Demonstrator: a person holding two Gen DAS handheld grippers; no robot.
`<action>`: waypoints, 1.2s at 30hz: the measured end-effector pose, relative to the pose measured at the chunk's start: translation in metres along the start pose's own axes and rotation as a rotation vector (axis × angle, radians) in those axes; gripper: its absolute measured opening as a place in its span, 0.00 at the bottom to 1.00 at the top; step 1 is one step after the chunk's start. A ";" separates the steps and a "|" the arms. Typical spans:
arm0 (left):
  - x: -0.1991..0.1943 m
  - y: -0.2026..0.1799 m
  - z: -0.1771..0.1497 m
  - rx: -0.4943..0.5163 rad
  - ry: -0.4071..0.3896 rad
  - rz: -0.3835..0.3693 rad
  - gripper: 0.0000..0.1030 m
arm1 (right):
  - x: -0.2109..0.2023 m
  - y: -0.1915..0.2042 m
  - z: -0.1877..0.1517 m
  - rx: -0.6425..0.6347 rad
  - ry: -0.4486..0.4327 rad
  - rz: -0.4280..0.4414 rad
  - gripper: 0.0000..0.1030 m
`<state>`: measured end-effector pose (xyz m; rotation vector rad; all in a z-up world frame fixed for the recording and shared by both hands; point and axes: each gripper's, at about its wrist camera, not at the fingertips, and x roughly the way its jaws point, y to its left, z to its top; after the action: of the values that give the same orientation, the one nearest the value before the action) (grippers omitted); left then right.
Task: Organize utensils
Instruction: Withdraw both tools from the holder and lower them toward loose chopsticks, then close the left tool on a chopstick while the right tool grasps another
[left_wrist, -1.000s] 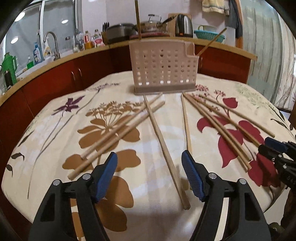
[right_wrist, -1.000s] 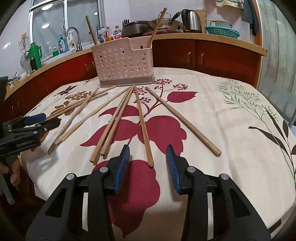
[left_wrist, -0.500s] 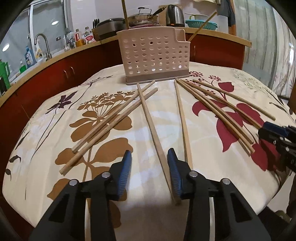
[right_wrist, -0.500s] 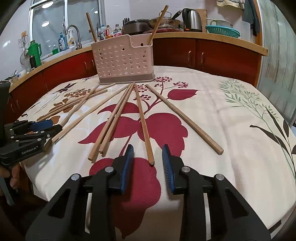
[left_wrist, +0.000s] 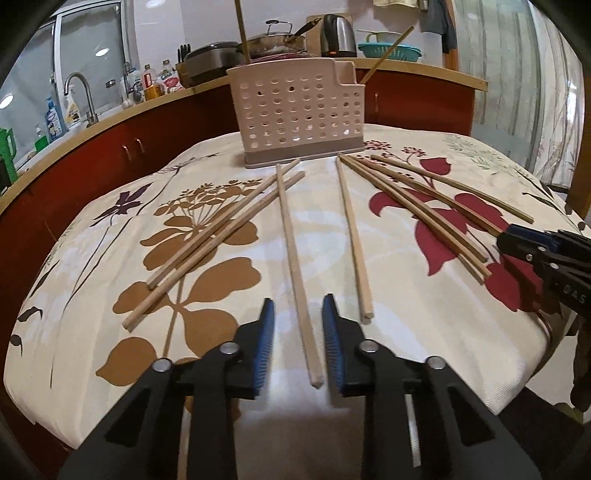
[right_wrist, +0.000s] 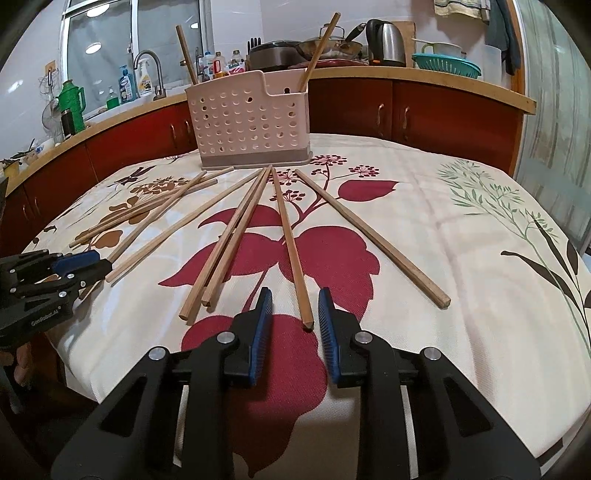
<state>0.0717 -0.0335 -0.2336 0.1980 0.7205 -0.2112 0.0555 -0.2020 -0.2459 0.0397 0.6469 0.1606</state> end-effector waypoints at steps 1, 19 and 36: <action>-0.001 -0.002 -0.001 0.005 -0.002 -0.003 0.18 | 0.000 0.000 0.000 -0.001 -0.001 0.000 0.25; -0.005 -0.006 -0.006 0.026 -0.024 -0.006 0.13 | -0.001 -0.002 -0.002 -0.012 -0.021 -0.019 0.07; -0.031 0.001 0.001 0.023 -0.103 0.028 0.07 | -0.043 0.005 0.020 -0.026 -0.131 -0.028 0.06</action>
<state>0.0504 -0.0290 -0.2120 0.2170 0.6130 -0.2014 0.0332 -0.2040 -0.2034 0.0154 0.5144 0.1380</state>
